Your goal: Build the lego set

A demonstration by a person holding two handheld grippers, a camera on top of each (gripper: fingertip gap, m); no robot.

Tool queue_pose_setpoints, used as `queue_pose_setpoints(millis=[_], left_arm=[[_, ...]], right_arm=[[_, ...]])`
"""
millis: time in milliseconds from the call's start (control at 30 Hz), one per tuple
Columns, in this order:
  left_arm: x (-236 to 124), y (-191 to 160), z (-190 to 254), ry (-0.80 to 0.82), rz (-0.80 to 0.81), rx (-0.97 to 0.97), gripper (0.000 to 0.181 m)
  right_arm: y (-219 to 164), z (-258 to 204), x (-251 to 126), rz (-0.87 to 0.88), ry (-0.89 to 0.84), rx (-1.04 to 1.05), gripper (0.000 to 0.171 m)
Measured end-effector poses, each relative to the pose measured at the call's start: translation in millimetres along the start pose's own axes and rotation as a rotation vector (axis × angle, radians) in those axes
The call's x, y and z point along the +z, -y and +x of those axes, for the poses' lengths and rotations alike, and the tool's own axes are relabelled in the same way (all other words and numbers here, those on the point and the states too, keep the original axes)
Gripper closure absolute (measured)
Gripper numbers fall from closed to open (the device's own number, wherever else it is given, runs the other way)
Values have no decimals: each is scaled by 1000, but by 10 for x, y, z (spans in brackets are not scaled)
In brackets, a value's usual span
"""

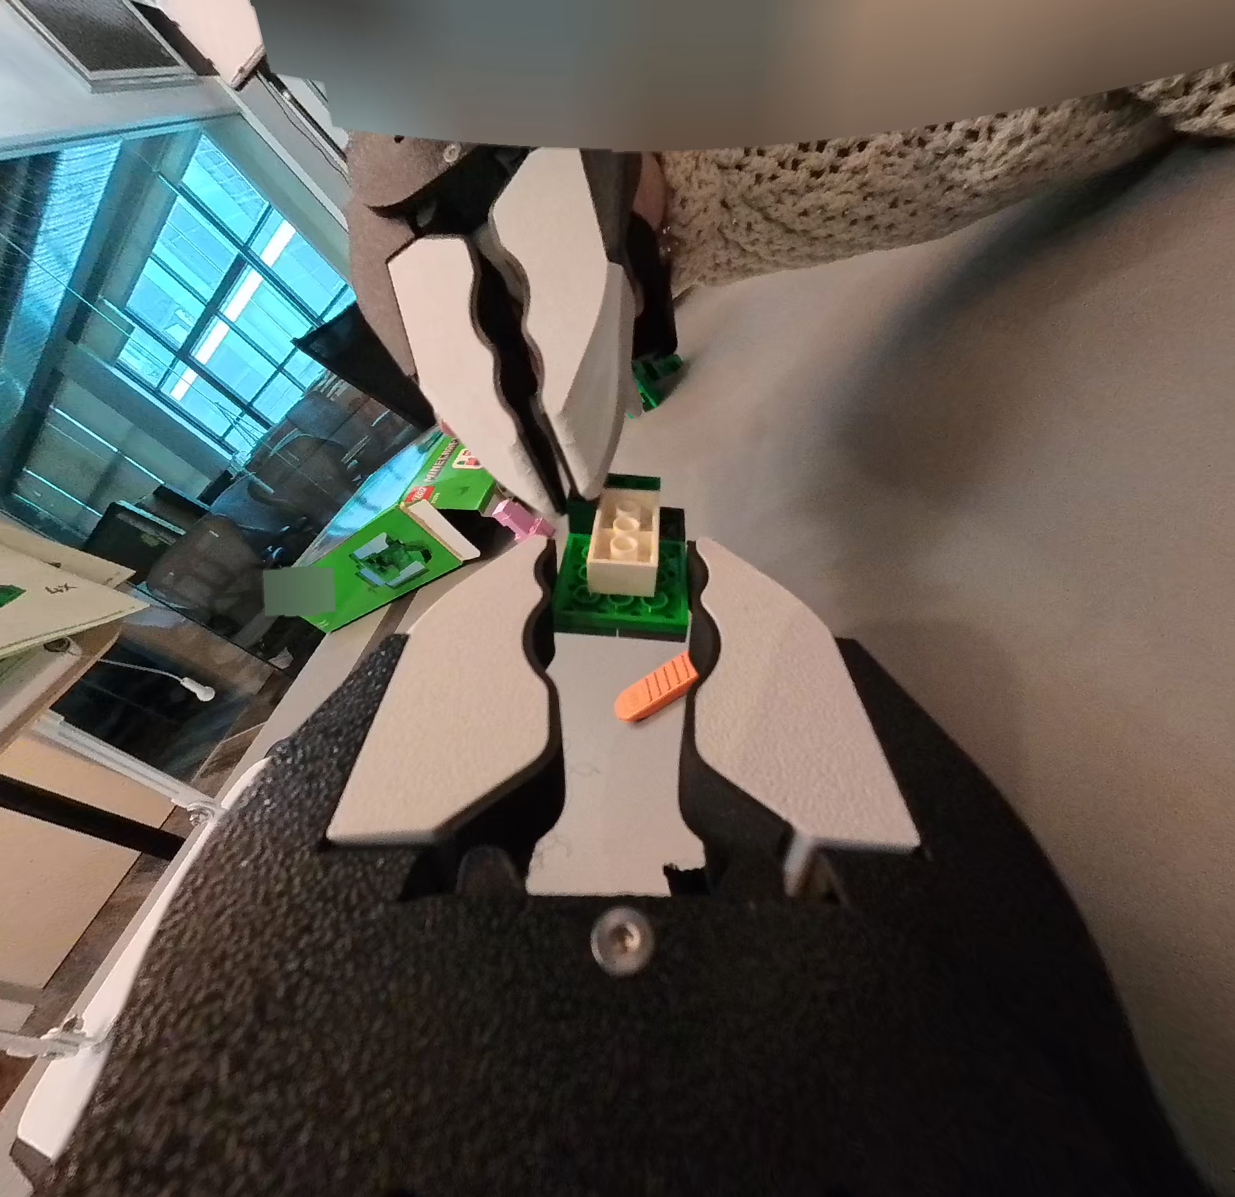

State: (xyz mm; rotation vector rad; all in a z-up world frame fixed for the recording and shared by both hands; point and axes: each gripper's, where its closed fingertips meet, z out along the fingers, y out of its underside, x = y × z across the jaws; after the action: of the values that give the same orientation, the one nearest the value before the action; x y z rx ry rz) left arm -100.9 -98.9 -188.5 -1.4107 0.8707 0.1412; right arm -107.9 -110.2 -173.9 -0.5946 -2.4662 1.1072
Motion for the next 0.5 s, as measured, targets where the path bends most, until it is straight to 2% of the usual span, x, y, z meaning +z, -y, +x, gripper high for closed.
queue_pose_setpoints(millis=[500], left_arm=[[-6,31,-3,1,20,-4,145]], right_arm=[[-41,0,-83,-24,-2,3,168]])
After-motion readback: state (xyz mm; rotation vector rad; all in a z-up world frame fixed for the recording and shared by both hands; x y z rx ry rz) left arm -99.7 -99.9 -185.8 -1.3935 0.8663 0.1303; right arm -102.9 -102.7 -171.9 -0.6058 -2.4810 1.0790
